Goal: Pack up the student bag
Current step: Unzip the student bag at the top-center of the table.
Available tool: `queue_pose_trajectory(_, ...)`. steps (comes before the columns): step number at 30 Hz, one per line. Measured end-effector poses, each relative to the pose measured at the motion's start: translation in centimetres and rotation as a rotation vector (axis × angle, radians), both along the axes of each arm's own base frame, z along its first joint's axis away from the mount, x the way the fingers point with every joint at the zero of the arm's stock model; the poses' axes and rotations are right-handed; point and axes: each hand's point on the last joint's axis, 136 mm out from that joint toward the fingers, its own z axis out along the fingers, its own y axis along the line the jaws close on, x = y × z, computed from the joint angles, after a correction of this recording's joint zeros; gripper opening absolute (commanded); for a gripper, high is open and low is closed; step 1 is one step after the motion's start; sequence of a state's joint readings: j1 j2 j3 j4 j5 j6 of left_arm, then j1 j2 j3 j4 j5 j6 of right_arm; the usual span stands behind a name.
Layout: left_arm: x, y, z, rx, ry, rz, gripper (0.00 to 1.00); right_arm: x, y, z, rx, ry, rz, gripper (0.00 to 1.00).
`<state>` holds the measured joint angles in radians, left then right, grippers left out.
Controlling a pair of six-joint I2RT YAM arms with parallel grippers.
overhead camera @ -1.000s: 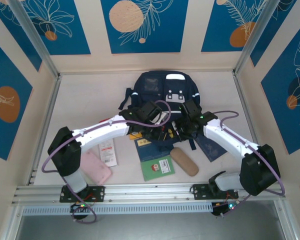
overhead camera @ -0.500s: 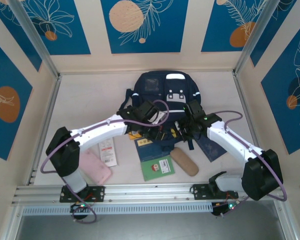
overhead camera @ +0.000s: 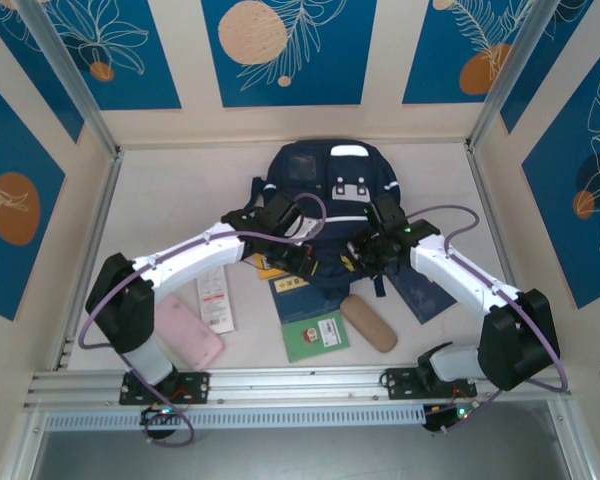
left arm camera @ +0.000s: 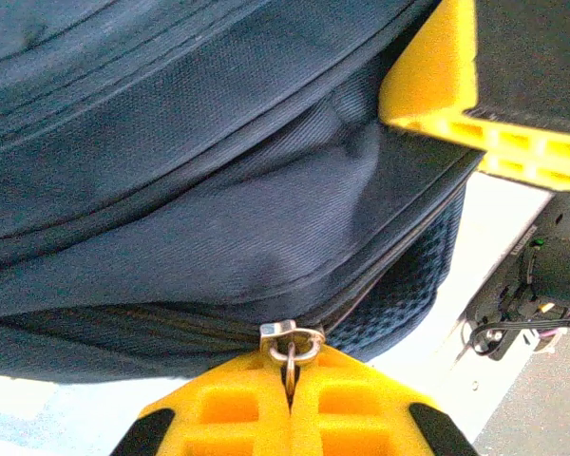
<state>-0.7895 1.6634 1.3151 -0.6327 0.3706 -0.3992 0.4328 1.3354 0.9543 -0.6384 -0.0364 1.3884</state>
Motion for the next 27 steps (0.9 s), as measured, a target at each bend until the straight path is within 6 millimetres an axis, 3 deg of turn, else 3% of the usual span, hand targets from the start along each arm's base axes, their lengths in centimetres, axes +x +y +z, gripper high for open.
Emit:
queue_pose_trajectory(9, 1.4, 2.7, -1.4, 0.023, 0.025, 0.058, 0.00, 1.1, -2.2, -0.1, -0.027, -0.042, 0.042, 0.00)
queue_pose_trajectory(15, 2.2, 3.2, -1.3, 0.011, 0.026, 0.082, 0.00, 1.7, -3.3, 0.0, -0.037, -0.071, 0.063, 0.02)
queue_pose_trajectory(19, 2.1, 2.6, -1.1, -0.013, 0.025, 0.074, 0.00, 2.4, -3.9, 0.1, -0.022, -0.083, 0.085, 0.20)
queue_pose_trajectory(24, 0.9, 1.1, -0.9, -0.018, 0.030, 0.061, 0.00, 3.4, -5.1, 0.0, -0.049, -0.080, 0.092, 0.70)
queue_pose_trajectory(27, 0.2, -0.1, -0.3, -0.030, 0.028, 0.052, 0.00, 3.4, -5.6, 1.5, -0.079, -0.108, 0.097, 0.77)
